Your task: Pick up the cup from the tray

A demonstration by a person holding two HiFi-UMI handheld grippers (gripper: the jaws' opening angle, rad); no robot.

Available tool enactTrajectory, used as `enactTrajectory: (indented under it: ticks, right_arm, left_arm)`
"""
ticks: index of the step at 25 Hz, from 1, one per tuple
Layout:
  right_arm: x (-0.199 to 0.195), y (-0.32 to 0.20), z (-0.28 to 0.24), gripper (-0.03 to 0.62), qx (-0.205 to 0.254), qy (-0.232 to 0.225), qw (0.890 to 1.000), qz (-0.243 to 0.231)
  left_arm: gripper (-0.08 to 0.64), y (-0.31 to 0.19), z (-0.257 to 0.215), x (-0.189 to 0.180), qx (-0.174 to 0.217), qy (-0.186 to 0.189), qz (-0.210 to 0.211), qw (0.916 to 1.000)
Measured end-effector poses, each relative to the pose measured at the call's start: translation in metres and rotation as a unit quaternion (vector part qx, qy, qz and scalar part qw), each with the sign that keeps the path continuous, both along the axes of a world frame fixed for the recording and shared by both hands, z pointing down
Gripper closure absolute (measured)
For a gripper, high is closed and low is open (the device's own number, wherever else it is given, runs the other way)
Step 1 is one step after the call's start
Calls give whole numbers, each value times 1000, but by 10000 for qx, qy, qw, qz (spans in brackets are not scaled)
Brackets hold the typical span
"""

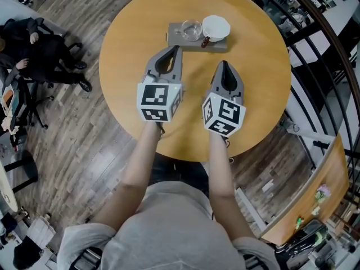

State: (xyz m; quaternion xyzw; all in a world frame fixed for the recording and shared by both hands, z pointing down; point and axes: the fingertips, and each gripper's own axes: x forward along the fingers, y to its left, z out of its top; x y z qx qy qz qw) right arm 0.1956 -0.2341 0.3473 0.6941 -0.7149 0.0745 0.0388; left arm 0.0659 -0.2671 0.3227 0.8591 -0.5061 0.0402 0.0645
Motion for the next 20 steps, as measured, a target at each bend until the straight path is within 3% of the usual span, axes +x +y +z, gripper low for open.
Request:
enactTrajectory:
  ticks: [9, 20]
  right_arm:
    - [-18, -30, 15, 586, -225, 23, 9997, 44]
    - [-29, -73, 51, 584, -547, -436, 9973, 227]
  left_arm:
    - [554, -22, 9, -15, -60, -16, -3, 10000]
    - [554, -47, 28, -26, -187, -4, 101, 9998]
